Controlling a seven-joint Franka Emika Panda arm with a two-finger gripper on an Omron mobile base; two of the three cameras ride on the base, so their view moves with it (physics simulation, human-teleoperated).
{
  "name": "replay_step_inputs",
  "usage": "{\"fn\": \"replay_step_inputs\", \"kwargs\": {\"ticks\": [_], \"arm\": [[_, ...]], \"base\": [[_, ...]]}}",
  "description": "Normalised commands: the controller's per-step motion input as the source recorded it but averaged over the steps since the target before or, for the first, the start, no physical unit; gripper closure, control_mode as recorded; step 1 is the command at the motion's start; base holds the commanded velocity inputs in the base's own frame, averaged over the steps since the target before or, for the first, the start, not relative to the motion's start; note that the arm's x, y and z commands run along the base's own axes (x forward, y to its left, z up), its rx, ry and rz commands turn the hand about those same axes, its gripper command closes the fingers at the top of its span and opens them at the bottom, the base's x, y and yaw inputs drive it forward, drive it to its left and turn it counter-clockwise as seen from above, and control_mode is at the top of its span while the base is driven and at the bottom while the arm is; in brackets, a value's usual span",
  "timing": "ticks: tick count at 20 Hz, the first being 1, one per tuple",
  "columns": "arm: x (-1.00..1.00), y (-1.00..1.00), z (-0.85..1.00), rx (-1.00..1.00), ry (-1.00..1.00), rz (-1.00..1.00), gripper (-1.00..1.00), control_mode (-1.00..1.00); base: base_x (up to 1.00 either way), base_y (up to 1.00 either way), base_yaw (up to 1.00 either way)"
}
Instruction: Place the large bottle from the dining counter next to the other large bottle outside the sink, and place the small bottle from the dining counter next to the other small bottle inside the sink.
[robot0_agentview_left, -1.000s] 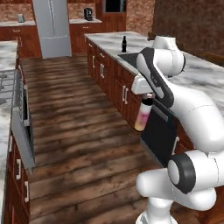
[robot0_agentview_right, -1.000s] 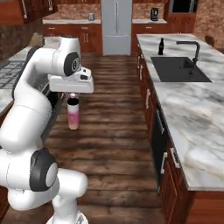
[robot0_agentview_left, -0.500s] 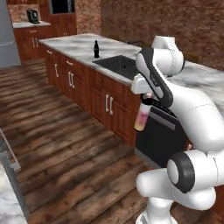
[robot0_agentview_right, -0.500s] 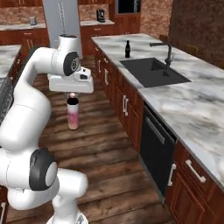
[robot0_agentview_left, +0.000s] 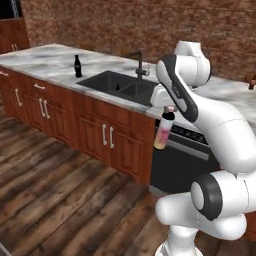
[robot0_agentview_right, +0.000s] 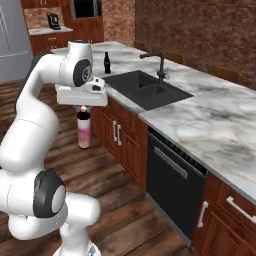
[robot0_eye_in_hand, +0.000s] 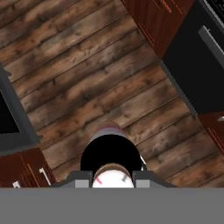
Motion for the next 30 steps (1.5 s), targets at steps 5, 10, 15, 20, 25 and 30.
{"fn": "replay_step_inputs", "kwargs": {"ticks": [5, 10, 15, 20, 25, 30], "arm": [[0.00, 0.00, 0.00, 0.00, 0.00, 0.00, 1.00, 1.00], [0.00, 0.00, 0.00, 0.00, 0.00, 0.00, 1.00, 1.00], [0.00, 0.00, 0.00, 0.00, 0.00, 0.00, 1.00, 1.00], [0.00, 0.00, 0.00, 0.00, 0.00, 0.00, 1.00, 1.00], [0.00, 0.00, 0.00, 0.00, 0.00, 0.00, 1.00, 1.00], [0.00, 0.00, 0.00, 0.00, 0.00, 0.00, 1.00, 1.00]], "base": [[0.87, 1.00, -0.41], [0.59, 1.00, -0.30], [0.44, 1.00, -0.31], [0.62, 1.00, -0.41], [0.65, 1.00, -0.44], [0.82, 0.91, -0.29]]}}
